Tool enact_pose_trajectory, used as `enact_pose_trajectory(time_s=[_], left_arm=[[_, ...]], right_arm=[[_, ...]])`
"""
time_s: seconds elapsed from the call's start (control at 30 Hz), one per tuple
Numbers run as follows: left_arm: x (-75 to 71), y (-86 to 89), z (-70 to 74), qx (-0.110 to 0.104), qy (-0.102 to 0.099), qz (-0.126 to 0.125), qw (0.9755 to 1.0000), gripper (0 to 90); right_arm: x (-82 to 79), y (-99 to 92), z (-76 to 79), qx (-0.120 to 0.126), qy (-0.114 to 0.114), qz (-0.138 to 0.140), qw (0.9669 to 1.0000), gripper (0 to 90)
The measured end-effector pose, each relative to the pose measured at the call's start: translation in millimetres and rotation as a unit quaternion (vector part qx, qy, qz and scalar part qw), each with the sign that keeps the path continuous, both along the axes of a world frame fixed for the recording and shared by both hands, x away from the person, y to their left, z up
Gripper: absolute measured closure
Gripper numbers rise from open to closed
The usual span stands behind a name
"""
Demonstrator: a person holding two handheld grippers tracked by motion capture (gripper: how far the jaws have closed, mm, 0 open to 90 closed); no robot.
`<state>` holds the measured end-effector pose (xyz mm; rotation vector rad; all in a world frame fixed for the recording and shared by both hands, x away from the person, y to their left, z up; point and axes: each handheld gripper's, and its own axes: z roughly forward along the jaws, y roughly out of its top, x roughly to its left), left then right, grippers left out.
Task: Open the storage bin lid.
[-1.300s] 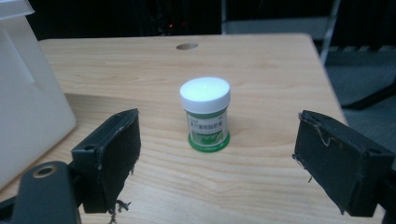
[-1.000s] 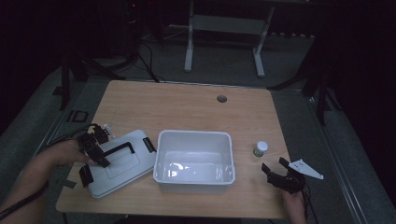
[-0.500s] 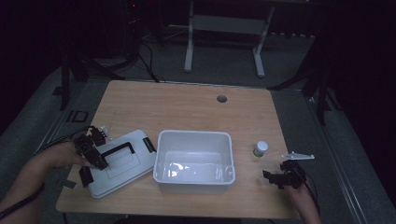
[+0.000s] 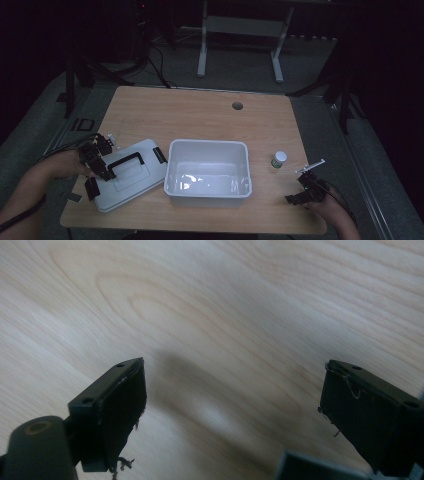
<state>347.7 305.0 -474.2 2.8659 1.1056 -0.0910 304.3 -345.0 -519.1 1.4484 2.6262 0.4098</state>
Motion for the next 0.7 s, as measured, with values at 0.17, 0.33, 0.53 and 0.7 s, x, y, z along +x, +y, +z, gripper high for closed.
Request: enact_pose_trajectory(time_s=[0.17,0.33,0.53,0.7], left_arm=[[-1.7,-0.2,1.8,0.002,0.000,-0.003,1.0000,35.4],[-2.7,1.7,3.5,0.001,-0.002,0.001,1.0000,35.4],[-3.4,2.4,5.3,0.001,0.001,-0.002,1.0000,35.4],[-2.7,3.2,6.5,0.004,0.001,-0.001,1.0000,35.4]], right_arm=[[8.0,3.3,5.8,-0.047,0.045,0.023,0.9976,11.0],[14.9,7.4,9.7,-0.081,0.079,0.040,0.9928,11.1],[29.6,12.1,18.1,-0.116,0.099,0.044,0.9874,11.1],[41.5,13.9,22.2,-0.116,0.109,0.051,0.9859,11.0]])
